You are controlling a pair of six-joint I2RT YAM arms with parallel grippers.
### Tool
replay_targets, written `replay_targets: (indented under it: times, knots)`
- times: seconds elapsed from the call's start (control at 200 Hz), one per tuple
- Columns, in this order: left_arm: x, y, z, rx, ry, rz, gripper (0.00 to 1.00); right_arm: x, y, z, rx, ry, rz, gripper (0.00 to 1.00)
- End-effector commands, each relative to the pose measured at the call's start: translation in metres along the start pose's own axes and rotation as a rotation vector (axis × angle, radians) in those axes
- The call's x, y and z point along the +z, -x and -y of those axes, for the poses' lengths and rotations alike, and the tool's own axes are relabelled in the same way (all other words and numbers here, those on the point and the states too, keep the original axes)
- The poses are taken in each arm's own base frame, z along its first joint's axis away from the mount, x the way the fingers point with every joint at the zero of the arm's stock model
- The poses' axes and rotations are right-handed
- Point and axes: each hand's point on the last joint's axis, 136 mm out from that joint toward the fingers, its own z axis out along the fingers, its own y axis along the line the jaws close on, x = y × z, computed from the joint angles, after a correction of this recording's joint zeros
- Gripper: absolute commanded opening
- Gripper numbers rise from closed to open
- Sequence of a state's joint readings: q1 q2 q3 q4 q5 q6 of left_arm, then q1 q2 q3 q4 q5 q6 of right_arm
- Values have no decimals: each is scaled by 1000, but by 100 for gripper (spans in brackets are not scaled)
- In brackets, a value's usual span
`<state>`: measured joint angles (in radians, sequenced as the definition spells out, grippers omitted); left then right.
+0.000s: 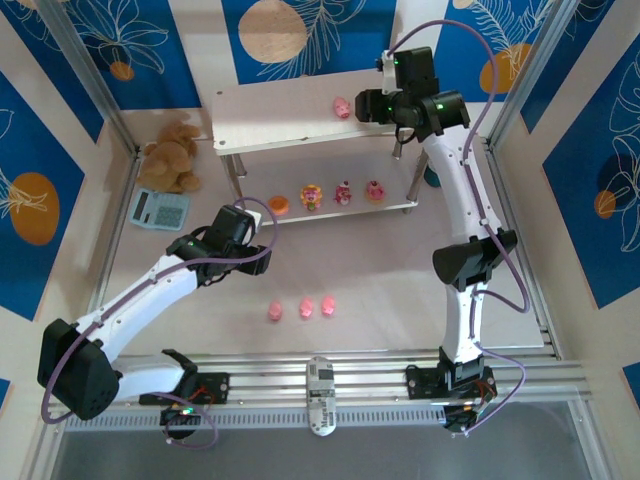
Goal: Place and organize the plastic toys onto the shelf
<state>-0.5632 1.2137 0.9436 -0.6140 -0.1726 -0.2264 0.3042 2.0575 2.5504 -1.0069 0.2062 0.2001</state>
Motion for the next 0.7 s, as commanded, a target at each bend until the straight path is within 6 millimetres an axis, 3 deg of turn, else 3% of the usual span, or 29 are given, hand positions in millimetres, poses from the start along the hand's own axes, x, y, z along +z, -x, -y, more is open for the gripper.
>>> replay_targets:
  times: [0.0, 0.265, 0.695]
  knots:
    - [-4, 1, -4, -7, 0, 11, 70, -25, 12, -1, 81, 71, 35, 61]
    - [-6, 2, -5, -10, -1, 19, 70, -34, 17, -4, 146, 162, 48, 62]
    - [-9, 4, -5, -6, 0, 23, 70, -21, 13, -11, 150, 194, 5, 62]
